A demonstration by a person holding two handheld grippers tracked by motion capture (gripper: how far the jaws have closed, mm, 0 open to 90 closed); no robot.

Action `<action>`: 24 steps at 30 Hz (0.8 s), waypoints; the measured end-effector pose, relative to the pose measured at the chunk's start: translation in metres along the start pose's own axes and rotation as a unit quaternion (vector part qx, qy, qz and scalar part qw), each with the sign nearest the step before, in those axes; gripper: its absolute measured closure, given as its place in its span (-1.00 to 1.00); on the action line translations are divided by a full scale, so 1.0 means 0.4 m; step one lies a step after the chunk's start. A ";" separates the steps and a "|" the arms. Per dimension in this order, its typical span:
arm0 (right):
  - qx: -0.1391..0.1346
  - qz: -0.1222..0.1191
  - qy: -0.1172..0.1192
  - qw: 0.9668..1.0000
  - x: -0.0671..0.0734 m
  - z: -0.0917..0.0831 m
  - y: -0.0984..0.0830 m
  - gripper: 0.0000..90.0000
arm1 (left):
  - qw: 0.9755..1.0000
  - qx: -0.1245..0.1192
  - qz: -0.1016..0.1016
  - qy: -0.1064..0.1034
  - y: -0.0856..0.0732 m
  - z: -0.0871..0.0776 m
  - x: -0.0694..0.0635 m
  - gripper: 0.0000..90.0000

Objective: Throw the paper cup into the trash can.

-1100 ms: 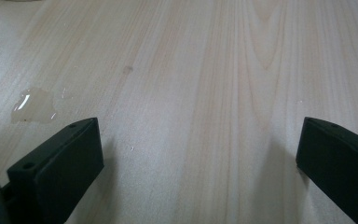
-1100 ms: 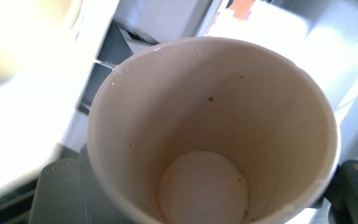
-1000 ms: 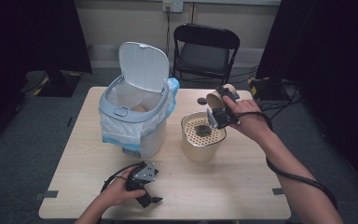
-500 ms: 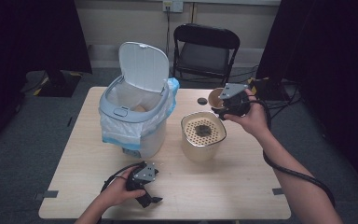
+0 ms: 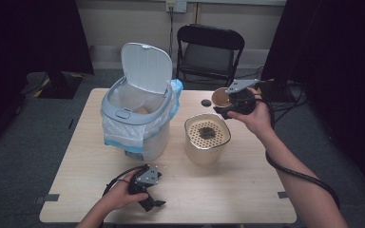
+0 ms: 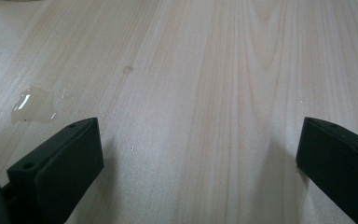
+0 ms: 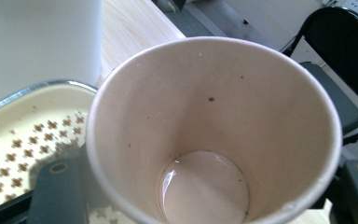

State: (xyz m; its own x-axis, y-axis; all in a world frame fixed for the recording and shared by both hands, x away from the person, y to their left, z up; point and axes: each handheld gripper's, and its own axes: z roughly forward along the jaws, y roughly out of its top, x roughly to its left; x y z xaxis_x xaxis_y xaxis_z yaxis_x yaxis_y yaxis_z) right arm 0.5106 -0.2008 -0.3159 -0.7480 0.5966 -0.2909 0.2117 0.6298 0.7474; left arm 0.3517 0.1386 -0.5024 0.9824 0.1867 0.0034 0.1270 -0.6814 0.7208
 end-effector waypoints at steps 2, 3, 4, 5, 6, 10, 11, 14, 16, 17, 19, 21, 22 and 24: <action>-0.007 0.013 0.005 1.000 -0.004 -0.005 0.004 -0.41 | 1.000 0.002 0.002 0.000 0.000 -0.001 0.001 -1.00; -0.007 0.013 0.005 1.000 -0.004 -0.005 0.004 -0.41 | 1.000 0.002 0.003 0.000 0.000 -0.001 0.001 -1.00; -0.009 0.016 0.007 1.000 -0.005 -0.007 0.005 -0.41 | 1.000 0.000 0.000 0.000 0.000 0.000 0.000 -1.00; -0.011 0.018 0.008 1.000 -0.005 -0.008 0.007 -0.41 | 1.000 0.001 0.002 0.000 0.000 0.000 0.000 -1.00; -0.012 0.020 0.008 1.000 -0.006 -0.010 0.008 -0.41 | 1.000 0.004 0.005 0.000 0.000 -0.001 0.002 -1.00; -0.012 0.021 0.012 1.000 -0.005 -0.015 0.016 -0.42 | 1.000 0.004 0.005 0.000 0.000 -0.001 0.002 -1.00; -0.011 0.023 0.013 1.000 -0.004 -0.016 0.019 -0.42 | 1.000 0.002 0.002 0.001 0.000 -0.001 0.001 -1.00; -0.015 0.035 0.022 0.999 -0.003 -0.019 0.026 -0.42 | 1.000 0.001 0.001 0.001 0.000 0.000 0.000 -1.00; -0.023 0.037 0.030 0.999 -0.001 -0.022 0.032 -0.42 | 1.000 0.002 0.003 0.001 0.000 0.000 0.001 -1.00; -0.023 0.037 0.032 0.999 0.001 -0.023 0.035 -0.42 | 1.000 0.000 0.000 0.000 0.000 0.000 0.000 -1.00; -0.021 0.039 0.036 0.998 0.004 -0.022 0.041 -0.42 | 1.000 0.000 0.000 0.001 0.000 0.000 0.000 -1.00; -0.016 0.038 0.038 0.998 0.007 -0.021 0.046 -0.42 | 1.000 0.000 0.001 0.000 0.000 0.000 0.000 -1.00; -0.018 0.041 0.043 0.998 0.010 -0.019 0.051 -0.42 | 1.000 0.002 0.003 0.001 0.000 -0.001 0.001 -1.00; -0.018 0.041 0.046 0.998 0.011 -0.019 0.054 -0.42 | 1.000 0.004 0.003 -0.001 0.000 -0.001 0.001 -1.00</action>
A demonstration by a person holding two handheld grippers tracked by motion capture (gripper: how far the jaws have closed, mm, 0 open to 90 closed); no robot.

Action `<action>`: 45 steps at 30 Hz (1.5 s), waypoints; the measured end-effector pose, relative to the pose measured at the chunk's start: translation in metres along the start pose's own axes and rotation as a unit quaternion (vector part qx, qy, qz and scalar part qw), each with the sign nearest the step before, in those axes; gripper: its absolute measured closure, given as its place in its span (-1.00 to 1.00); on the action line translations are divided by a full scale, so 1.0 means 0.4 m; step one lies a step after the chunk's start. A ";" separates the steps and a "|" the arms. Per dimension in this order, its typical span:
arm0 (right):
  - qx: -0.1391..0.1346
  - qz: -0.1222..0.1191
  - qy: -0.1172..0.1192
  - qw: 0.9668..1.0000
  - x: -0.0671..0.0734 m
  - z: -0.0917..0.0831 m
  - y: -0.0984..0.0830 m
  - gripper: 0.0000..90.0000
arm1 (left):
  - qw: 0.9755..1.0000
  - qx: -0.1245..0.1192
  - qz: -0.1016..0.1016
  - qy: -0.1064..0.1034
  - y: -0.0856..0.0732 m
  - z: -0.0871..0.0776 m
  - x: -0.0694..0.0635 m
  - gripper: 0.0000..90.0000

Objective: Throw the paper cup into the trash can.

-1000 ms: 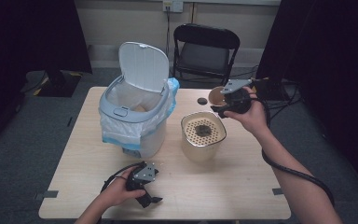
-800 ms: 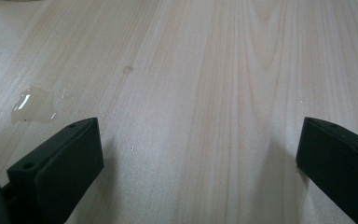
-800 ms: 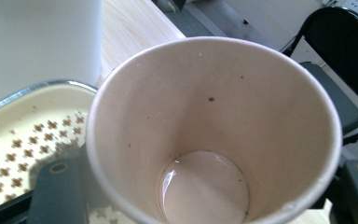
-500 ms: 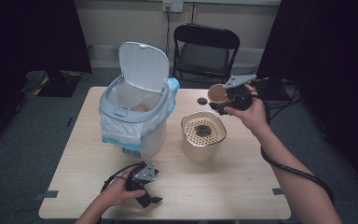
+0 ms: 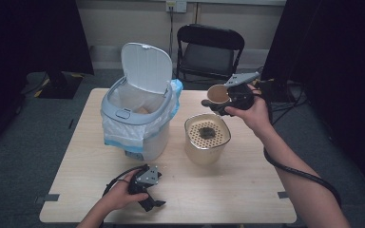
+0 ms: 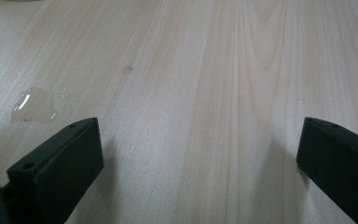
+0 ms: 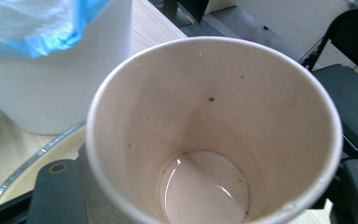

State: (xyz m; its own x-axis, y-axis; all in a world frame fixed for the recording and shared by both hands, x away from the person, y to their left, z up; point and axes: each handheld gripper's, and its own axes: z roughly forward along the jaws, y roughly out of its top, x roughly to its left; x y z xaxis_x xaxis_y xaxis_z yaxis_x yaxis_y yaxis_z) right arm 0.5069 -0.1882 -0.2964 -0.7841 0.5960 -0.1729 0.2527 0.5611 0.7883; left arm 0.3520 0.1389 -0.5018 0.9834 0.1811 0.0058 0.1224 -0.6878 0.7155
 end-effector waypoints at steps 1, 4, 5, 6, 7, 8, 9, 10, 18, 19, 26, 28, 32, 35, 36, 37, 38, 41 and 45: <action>-0.002 0.001 0.002 1.000 0.001 -0.001 0.004 -0.42 | 1.000 -0.001 -0.003 0.000 0.000 0.000 -0.001 -1.00; -0.012 0.009 0.010 1.000 0.003 -0.004 0.018 -0.42 | 1.000 -0.001 -0.003 0.000 0.000 0.000 -0.001 -1.00; -0.015 0.010 0.013 1.000 0.003 -0.007 0.024 -0.42 | 1.000 -0.002 -0.003 0.000 0.000 0.001 -0.001 -1.00; -0.018 0.011 0.014 1.000 0.004 -0.010 0.029 -0.42 | 1.000 0.001 0.000 0.000 0.000 0.000 0.000 -1.00; -0.019 0.011 0.015 1.000 0.005 -0.012 0.035 -0.42 | 1.000 -0.002 -0.003 0.000 0.000 0.001 -0.001 -1.00; -0.019 0.011 0.014 1.000 0.006 -0.013 0.041 -0.42 | 1.000 -0.002 -0.003 0.000 0.000 0.001 -0.001 -1.00; -0.017 0.009 0.015 1.000 0.007 -0.015 0.047 -0.42 | 1.000 -0.002 -0.003 0.000 0.000 0.001 -0.001 -1.00; -0.017 0.008 0.015 1.000 0.009 -0.016 0.053 -0.42 | 1.000 -0.002 -0.003 0.000 0.000 0.001 -0.001 -1.00; -0.018 0.001 0.023 1.000 0.023 -0.022 0.091 -0.42 | 1.000 -0.002 -0.003 0.000 0.000 0.001 -0.001 -1.00; -0.020 0.003 0.025 0.999 0.025 -0.023 0.095 -0.42 | 1.000 -0.001 -0.002 0.000 0.000 0.000 -0.001 -1.00; -0.016 -0.004 0.033 0.999 0.037 -0.020 0.122 -0.42 | 1.000 0.000 -0.003 0.000 0.000 0.000 -0.001 -1.00; -0.016 -0.004 0.035 0.999 0.039 -0.019 0.130 -0.42 | 1.000 -0.001 -0.003 0.000 0.000 0.000 -0.001 -1.00; -0.014 -0.006 0.039 0.999 0.044 -0.024 0.149 -0.42 | 1.000 0.000 -0.003 0.001 0.000 0.000 -0.002 -1.00; -0.014 -0.006 0.040 0.999 0.046 -0.030 0.164 -0.42 | 1.000 0.001 -0.002 0.001 0.001 -0.001 -0.001 -1.00; -0.016 -0.008 0.041 0.999 0.047 -0.031 0.168 -0.42 | 1.000 0.000 -0.003 0.001 0.000 0.000 -0.002 -1.00; -0.017 -0.009 0.042 0.999 0.048 -0.033 0.172 -0.42 | 1.000 0.000 -0.003 0.001 0.000 0.000 -0.002 -1.00; -0.016 -0.010 0.042 0.999 0.049 -0.035 0.180 -0.42 | 1.000 0.000 -0.003 0.001 0.000 0.000 -0.002 -1.00; -0.020 -0.006 0.047 0.999 0.050 -0.036 0.187 -0.42 | 1.000 0.000 -0.003 0.001 0.000 0.000 -0.002 -1.00; -0.019 -0.008 0.050 0.999 0.055 -0.037 0.201 -0.42 | 1.000 -0.001 -0.003 0.001 0.000 0.000 -0.002 -1.00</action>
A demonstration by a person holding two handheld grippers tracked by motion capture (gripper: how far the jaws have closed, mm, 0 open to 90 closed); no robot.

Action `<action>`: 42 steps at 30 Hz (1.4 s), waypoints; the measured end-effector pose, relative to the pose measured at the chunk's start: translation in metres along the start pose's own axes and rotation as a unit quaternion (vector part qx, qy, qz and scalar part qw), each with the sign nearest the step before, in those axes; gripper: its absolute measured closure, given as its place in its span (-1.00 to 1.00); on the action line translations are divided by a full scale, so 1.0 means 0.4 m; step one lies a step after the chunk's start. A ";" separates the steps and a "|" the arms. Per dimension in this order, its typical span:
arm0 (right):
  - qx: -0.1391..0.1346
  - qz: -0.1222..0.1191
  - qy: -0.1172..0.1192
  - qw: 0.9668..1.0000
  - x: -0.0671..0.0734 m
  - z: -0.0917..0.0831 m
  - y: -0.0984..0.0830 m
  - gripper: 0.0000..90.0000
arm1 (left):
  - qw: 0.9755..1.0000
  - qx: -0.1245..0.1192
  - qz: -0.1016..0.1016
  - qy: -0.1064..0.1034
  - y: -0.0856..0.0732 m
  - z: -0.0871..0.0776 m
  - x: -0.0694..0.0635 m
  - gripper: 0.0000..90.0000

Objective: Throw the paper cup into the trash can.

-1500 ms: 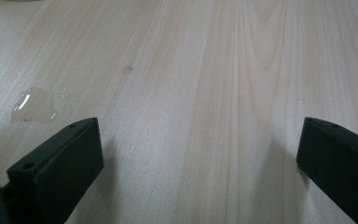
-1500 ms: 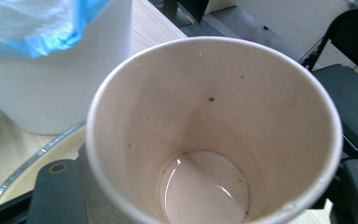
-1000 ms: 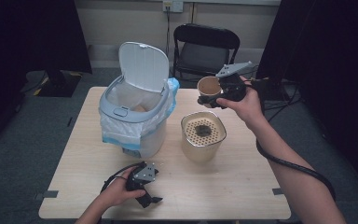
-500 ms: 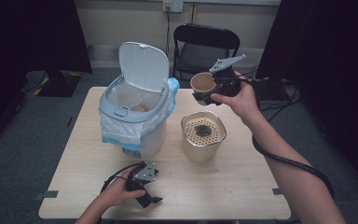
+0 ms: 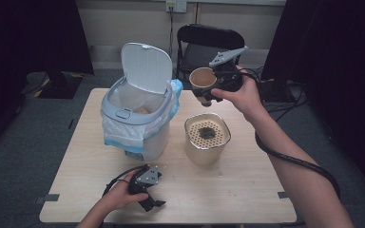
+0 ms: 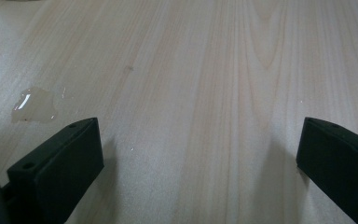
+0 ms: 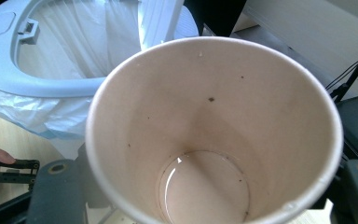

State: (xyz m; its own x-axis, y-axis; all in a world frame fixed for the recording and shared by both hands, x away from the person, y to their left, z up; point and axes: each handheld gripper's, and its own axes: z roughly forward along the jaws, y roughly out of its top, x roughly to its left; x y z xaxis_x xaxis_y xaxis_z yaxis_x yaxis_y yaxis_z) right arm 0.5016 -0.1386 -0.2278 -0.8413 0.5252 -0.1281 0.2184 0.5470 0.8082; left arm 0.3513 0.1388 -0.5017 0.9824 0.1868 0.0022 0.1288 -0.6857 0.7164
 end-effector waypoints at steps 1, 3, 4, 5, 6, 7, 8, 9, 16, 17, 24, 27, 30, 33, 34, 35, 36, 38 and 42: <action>0.000 -0.001 0.000 1.000 0.001 0.000 0.003 -0.42 | 1.000 0.000 0.000 0.000 0.000 0.000 0.000 -1.00; 0.001 -0.005 0.002 1.000 0.003 0.000 0.010 -0.42 | 1.000 0.000 0.001 0.000 0.000 0.000 0.000 -1.00; 0.002 -0.005 0.004 1.000 0.004 -0.001 0.013 -0.42 | 1.000 0.000 0.000 0.000 0.000 0.000 0.000 -1.00; 0.001 -0.004 0.005 1.000 0.005 -0.001 0.021 -0.42 | 1.000 0.000 0.000 0.000 0.000 0.000 0.000 -1.00; 0.001 -0.004 0.005 1.000 0.005 -0.001 0.021 -0.42 | 1.000 0.000 0.000 0.000 0.000 0.000 0.000 -1.00; 0.000 -0.003 0.008 1.000 0.005 -0.002 0.025 -0.42 | 1.000 0.000 0.001 0.000 0.000 0.000 0.000 -1.00; 0.000 -0.002 0.008 1.000 0.006 -0.003 0.030 -0.42 | 1.000 0.000 0.001 0.000 0.000 0.000 0.000 -1.00; -0.002 -0.005 0.009 1.000 0.007 -0.003 0.034 -0.42 | 1.000 0.000 0.001 0.000 0.000 0.000 0.000 -1.00; -0.009 -0.007 0.018 1.000 0.018 0.002 0.062 -0.42 | 1.000 0.001 -0.004 -0.007 -0.001 0.001 -0.001 -1.00; -0.009 -0.010 0.018 1.000 0.020 0.004 0.065 -0.42 | 1.000 0.000 -0.006 -0.007 -0.001 0.002 -0.001 -1.00; -0.009 -0.012 0.024 1.000 0.030 0.017 0.085 -0.42 | 1.000 0.000 -0.005 -0.007 -0.001 0.001 -0.001 -1.00; -0.013 -0.013 0.027 0.999 0.034 0.019 0.096 -0.43 | 1.000 0.000 -0.006 -0.007 -0.001 0.002 -0.001 -1.00; -0.014 -0.013 0.028 0.999 0.041 0.020 0.109 -0.43 | 1.000 0.000 -0.005 -0.007 -0.001 0.001 -0.001 -1.00; -0.014 -0.017 0.029 0.999 0.046 0.022 0.121 -0.43 | 1.000 -0.001 -0.006 -0.007 -0.001 0.002 -0.001 -1.00; -0.014 -0.019 0.029 0.999 0.049 0.024 0.125 -0.43 | 1.000 0.000 -0.005 -0.007 -0.001 0.002 -0.001 -1.00; -0.015 -0.021 0.030 0.999 0.051 0.025 0.129 -0.43 | 1.000 0.001 -0.004 -0.007 -0.001 0.001 -0.001 -1.00; -0.016 -0.021 0.032 0.999 0.053 0.027 0.132 -0.42 | 1.000 0.001 -0.005 -0.007 -0.001 0.001 -0.001 -1.00; -0.017 -0.022 0.034 0.999 0.058 0.032 0.139 -0.43 | 1.000 0.000 -0.006 -0.007 -0.001 0.002 -0.001 -1.00; -0.017 -0.022 0.038 0.999 0.066 0.043 0.152 -0.43 | 1.000 0.000 -0.005 -0.007 -0.001 0.002 -0.001 -1.00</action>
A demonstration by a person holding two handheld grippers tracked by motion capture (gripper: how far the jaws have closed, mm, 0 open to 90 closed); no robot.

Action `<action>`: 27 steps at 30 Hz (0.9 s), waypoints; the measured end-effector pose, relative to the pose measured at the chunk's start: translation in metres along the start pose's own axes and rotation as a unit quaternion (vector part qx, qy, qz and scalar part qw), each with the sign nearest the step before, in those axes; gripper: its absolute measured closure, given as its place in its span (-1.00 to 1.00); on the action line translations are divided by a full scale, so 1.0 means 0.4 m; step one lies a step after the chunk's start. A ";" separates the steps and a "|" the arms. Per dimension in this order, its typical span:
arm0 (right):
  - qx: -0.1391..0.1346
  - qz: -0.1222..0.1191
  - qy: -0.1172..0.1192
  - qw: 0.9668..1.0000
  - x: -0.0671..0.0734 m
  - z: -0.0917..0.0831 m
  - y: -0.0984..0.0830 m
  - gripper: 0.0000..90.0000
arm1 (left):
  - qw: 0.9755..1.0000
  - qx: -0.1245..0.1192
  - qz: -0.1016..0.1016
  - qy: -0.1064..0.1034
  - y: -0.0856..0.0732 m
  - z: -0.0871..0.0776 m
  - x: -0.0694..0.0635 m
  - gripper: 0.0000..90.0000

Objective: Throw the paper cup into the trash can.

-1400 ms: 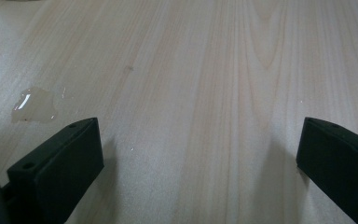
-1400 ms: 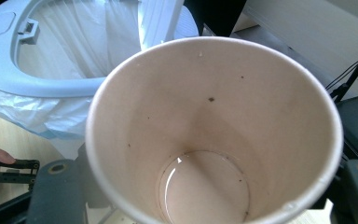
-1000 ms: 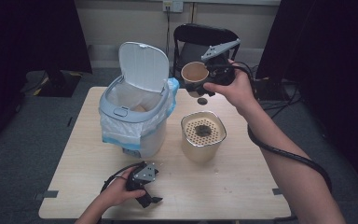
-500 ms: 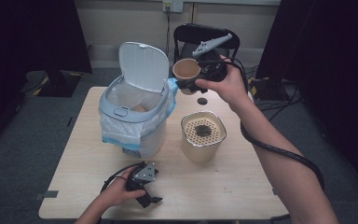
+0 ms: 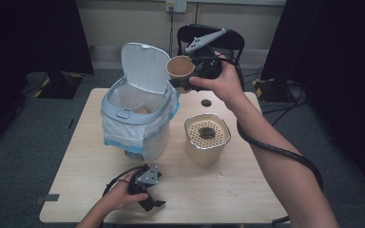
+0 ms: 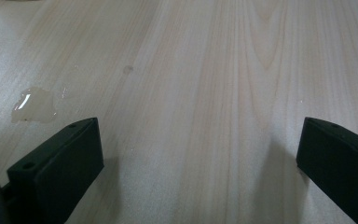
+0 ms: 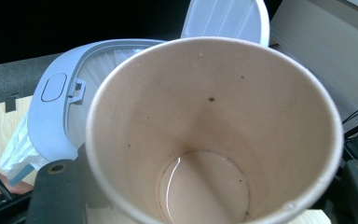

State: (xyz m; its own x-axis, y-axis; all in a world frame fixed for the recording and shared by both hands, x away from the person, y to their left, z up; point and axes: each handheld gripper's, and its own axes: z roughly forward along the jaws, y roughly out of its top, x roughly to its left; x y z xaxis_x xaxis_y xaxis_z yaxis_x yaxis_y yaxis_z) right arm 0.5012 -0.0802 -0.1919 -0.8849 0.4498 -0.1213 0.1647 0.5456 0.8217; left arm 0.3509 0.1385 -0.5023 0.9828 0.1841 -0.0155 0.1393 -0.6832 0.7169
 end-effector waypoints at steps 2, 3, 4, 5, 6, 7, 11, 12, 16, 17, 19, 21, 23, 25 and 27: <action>-0.002 -0.003 0.003 1.000 0.002 0.006 0.007 -0.43 | 1.000 0.000 -0.001 -0.001 0.000 0.000 0.000 -1.00; -0.002 -0.002 0.003 1.000 0.004 0.008 0.010 -0.43 | 1.000 0.000 -0.001 -0.001 0.000 0.000 0.000 -1.00; -0.003 -0.002 0.005 1.000 0.005 0.011 0.013 -0.43 | 1.000 0.000 -0.001 -0.001 0.000 0.000 0.000 -1.00; -0.004 -0.002 0.006 1.000 0.006 0.014 0.016 -0.43 | 1.000 0.000 0.001 -0.001 -0.001 0.001 0.001 -1.00; -0.005 -0.002 0.007 1.000 0.007 0.017 0.018 -0.43 | 1.000 -0.001 -0.001 -0.001 0.000 0.001 0.000 -1.00; -0.006 -0.003 0.009 1.000 0.008 0.020 0.021 -0.43 | 1.000 -0.001 0.000 -0.001 0.000 0.001 0.000 -1.00; -0.009 0.000 0.013 1.000 0.011 0.032 0.031 -0.43 | 1.000 -0.001 0.000 -0.001 0.000 0.001 0.000 -1.00; -0.009 0.001 0.014 1.000 0.013 0.035 0.033 -0.43 | 1.000 -0.001 0.000 -0.001 0.000 0.001 0.000 -1.00; -0.010 0.000 0.017 1.000 0.019 0.048 0.043 -0.43 | 1.000 -0.001 0.000 -0.001 0.000 0.001 0.000 -1.00; -0.011 0.001 0.019 1.000 0.021 0.051 0.045 -0.43 | 1.000 0.000 0.000 -0.001 0.000 0.001 0.000 -1.00; -0.011 0.000 0.020 1.000 0.024 0.061 0.049 -0.43 | 1.000 0.000 0.000 -0.001 0.000 0.001 0.000 -1.00; -0.011 -0.001 0.022 1.000 0.028 0.067 0.051 -0.43 | 1.000 0.000 0.000 -0.001 0.000 0.001 0.000 -1.00; -0.010 -0.001 0.023 1.000 0.031 0.070 0.052 -0.43 | 1.000 0.000 0.000 -0.001 0.000 0.001 0.000 -1.00; -0.011 -0.002 0.027 1.000 0.036 0.076 0.055 -0.43 | 1.000 0.000 0.000 -0.001 0.000 0.001 0.000 -1.00; -0.011 -0.005 0.029 0.999 0.041 0.082 0.058 -0.43 | 1.000 0.000 0.000 -0.001 0.000 0.001 0.000 -1.00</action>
State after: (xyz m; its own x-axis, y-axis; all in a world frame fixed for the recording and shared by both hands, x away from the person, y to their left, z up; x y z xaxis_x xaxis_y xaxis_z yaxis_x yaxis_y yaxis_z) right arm 0.5049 -0.0369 -0.1930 -0.9104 0.4023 -0.0967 0.1472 0.5332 0.8331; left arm 0.3510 0.1384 -0.5026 0.9828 0.1838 -0.0170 0.1401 -0.6828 0.7171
